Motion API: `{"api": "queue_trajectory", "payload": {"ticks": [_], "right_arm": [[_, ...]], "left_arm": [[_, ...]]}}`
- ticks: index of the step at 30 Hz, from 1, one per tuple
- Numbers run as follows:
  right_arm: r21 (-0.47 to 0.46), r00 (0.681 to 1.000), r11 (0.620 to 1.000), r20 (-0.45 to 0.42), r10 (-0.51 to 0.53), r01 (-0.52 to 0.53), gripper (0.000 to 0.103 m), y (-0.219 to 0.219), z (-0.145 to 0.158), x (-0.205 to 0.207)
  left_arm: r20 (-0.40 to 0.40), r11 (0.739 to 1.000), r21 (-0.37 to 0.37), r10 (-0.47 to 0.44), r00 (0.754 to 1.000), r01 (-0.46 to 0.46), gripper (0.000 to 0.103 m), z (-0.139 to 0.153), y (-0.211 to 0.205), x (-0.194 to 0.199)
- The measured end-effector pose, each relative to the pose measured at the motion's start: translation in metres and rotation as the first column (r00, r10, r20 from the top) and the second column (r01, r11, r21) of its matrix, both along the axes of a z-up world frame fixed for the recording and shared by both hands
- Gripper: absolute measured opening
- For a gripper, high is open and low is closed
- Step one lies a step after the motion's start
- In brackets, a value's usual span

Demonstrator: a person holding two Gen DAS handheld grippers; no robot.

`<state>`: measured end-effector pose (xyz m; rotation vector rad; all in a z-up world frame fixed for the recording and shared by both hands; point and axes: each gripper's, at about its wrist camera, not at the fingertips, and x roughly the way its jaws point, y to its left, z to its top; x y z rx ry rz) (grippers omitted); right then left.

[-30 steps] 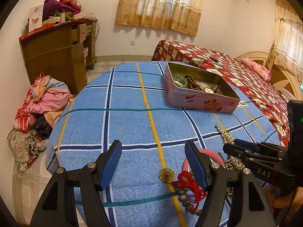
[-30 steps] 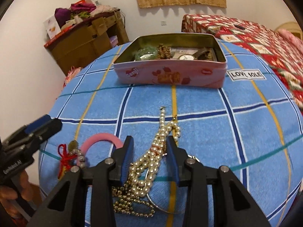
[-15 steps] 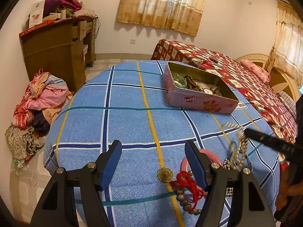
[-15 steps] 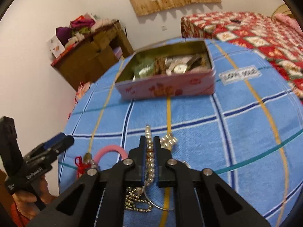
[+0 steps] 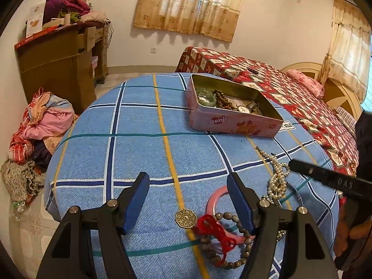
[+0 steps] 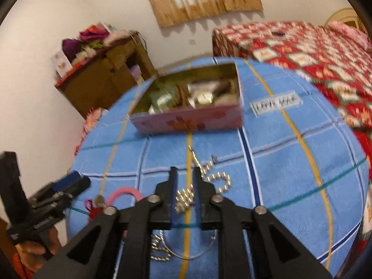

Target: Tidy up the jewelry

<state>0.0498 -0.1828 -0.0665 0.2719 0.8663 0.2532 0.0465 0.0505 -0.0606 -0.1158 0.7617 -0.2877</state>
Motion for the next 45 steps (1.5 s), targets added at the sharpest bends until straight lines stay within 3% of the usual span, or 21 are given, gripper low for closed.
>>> {"api": "queue_trajectory", "payload": {"ticks": [1, 2, 4, 7, 10, 13, 19, 27, 29, 34, 35, 40, 42, 45], "right_arm": [[0.005, 1.0, 1.0, -0.017, -0.004, 0.004, 0.062, -0.001, -0.004, 0.001], [0.012, 1.0, 1.0, -0.017, -0.015, 0.015, 0.07, -0.004, -0.006, -0.001], [0.019, 1.0, 1.0, -0.003, -0.019, 0.019, 0.071, -0.008, -0.005, -0.004], [0.03, 1.0, 1.0, 0.006, 0.001, -0.001, 0.058, -0.008, -0.002, -0.008], [0.038, 0.999, 0.998, 0.024, 0.049, -0.05, 0.052, 0.001, 0.003, -0.015], [0.077, 0.989, 0.987, 0.042, 0.139, -0.142, 0.052, 0.018, 0.006, -0.025], [0.017, 0.943, 0.943, 0.044, 0.33, -0.331, 0.049, 0.078, -0.002, -0.039], [-0.016, 0.927, 0.927, -0.015, 0.376, -0.376, 0.049, 0.108, -0.021, -0.03], [-0.035, 0.936, 0.935, 0.017, 0.352, -0.352, 0.049, 0.102, -0.013, -0.035], [-0.038, 0.908, 0.912, 0.079, 0.41, -0.409, 0.049, 0.111, 0.001, -0.044], [-0.033, 0.903, 0.906, 0.073, 0.423, -0.422, 0.047, 0.115, -0.001, -0.042], [-0.086, 0.889, 0.885, -0.016, 0.457, -0.457, 0.014, 0.137, -0.027, -0.03], [-0.064, 0.899, 0.897, -0.023, 0.438, -0.438, 0.011, 0.132, -0.029, -0.028], [0.031, 0.907, 0.907, 0.043, 0.419, -0.42, 0.01, 0.112, -0.011, -0.032]], "left_arm": [[-0.002, 1.0, 0.001, 0.005, 1.0, -0.005, 0.069, -0.001, 0.001, 0.0], [-0.002, 1.0, 0.001, 0.009, 1.0, -0.009, 0.069, -0.001, 0.003, 0.0], [-0.002, 1.0, 0.005, 0.019, 1.0, -0.019, 0.069, -0.001, 0.007, 0.001], [-0.001, 1.0, -0.003, 0.03, 1.0, -0.03, 0.069, 0.0, 0.012, 0.001], [0.001, 0.999, -0.02, 0.044, 0.999, -0.044, 0.069, 0.002, 0.019, -0.001], [-0.006, 0.997, -0.041, 0.064, 0.998, -0.065, 0.069, 0.003, 0.03, -0.003], [0.007, 0.994, -0.028, 0.108, 0.994, -0.108, 0.069, 0.007, 0.043, -0.005], [0.025, 0.994, -0.026, 0.106, 0.994, -0.105, 0.069, 0.011, 0.048, -0.01], [0.026, 0.994, -0.023, 0.111, 0.993, -0.111, 0.069, 0.011, 0.05, -0.01], [0.01, 0.988, -0.038, 0.152, 0.988, -0.151, 0.069, 0.007, 0.057, -0.007], [0.012, 0.987, -0.036, 0.154, 0.988, -0.154, 0.069, 0.008, 0.058, -0.007], [0.027, 0.988, -0.035, 0.149, 0.988, -0.148, 0.069, 0.013, 0.061, -0.011], [0.033, 0.989, -0.04, 0.142, 0.989, -0.14, 0.069, 0.014, 0.06, -0.011], [0.032, 0.991, -0.052, 0.125, 0.992, -0.123, 0.069, 0.013, 0.058, -0.01]]}}
